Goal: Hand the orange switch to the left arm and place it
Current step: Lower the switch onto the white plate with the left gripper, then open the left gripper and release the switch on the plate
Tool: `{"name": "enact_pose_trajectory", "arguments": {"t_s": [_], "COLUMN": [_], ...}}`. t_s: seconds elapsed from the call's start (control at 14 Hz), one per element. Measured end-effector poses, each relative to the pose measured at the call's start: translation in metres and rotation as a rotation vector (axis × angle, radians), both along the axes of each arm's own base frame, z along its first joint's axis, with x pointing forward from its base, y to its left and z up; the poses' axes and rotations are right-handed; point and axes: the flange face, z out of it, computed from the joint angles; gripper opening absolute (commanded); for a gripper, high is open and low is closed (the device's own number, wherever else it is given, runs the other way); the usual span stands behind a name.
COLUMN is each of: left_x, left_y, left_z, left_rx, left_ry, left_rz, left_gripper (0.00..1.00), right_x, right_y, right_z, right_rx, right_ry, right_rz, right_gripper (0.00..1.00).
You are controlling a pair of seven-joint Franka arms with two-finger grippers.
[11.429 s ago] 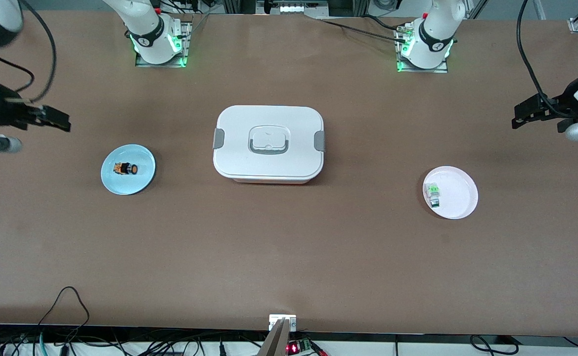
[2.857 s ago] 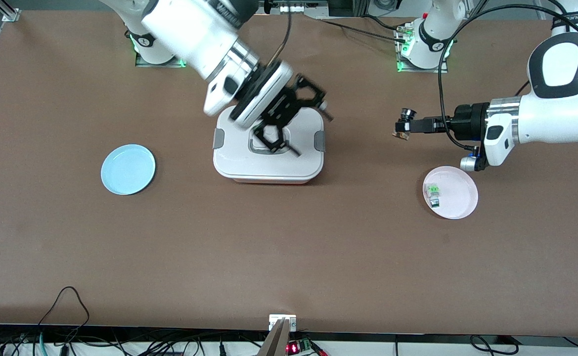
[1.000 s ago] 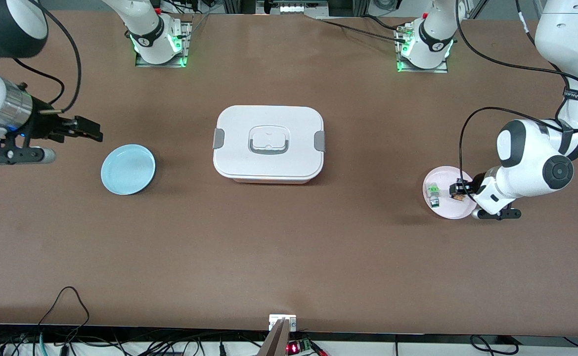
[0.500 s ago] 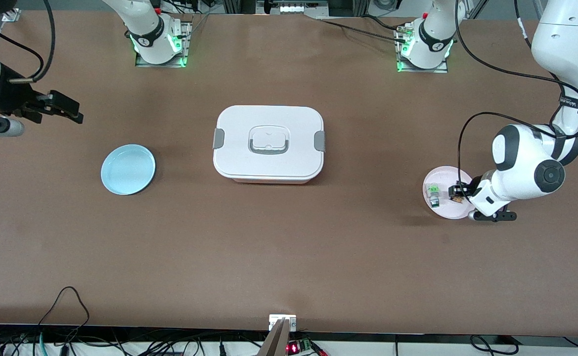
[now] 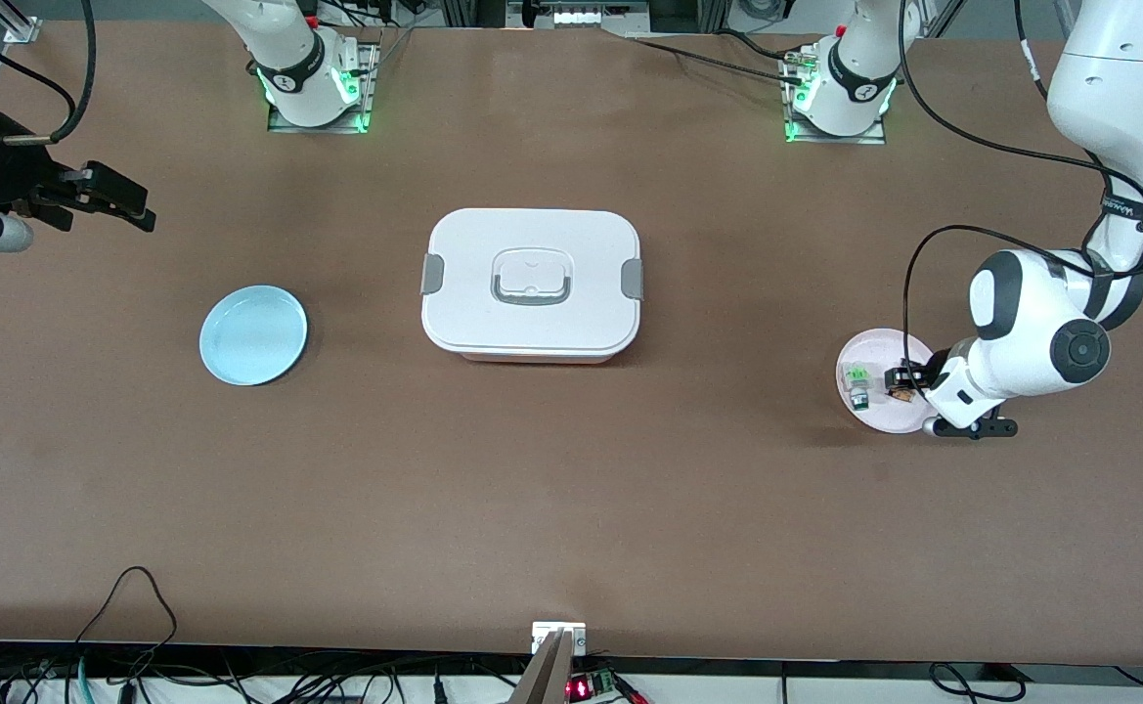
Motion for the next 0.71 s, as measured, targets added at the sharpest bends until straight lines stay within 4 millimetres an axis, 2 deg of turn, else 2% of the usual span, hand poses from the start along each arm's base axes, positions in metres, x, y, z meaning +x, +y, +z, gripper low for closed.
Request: {"name": "enact_pose_trajectory", "arguments": {"t_s": [0.29,0.43,0.57,0.71], "left_x": [-0.011,-0.023,-0.03,-0.025], "left_y": [-0.002,-0.003,-0.001,-0.002], "left_z": [-0.009,0.001,0.027,0.082], "left_rx": [0.001,0.01,0.028,0.054], "left_ry": [-0.015,-0.019,-0.045,-0.119], "left_rz": [-0.001,-0.005,-0.004,-0.011], "left_gripper": [1.0,1.0,1.0,1.0], "right_x": [0.0,0.001,0.001,0.001], "right_y": [0.0,-0.001,-0.001,-0.001], "right_z": [-0.001,-0.001,-0.001,-0.001], "right_rx": [0.0,0.0,0.0,0.0], "right_ry": [0.001,0.001,0.0,0.001], "right_rz": [-0.001,-0.001,-0.002,-0.002], "right_gripper": [1.0,1.0,1.0,1.0]}}
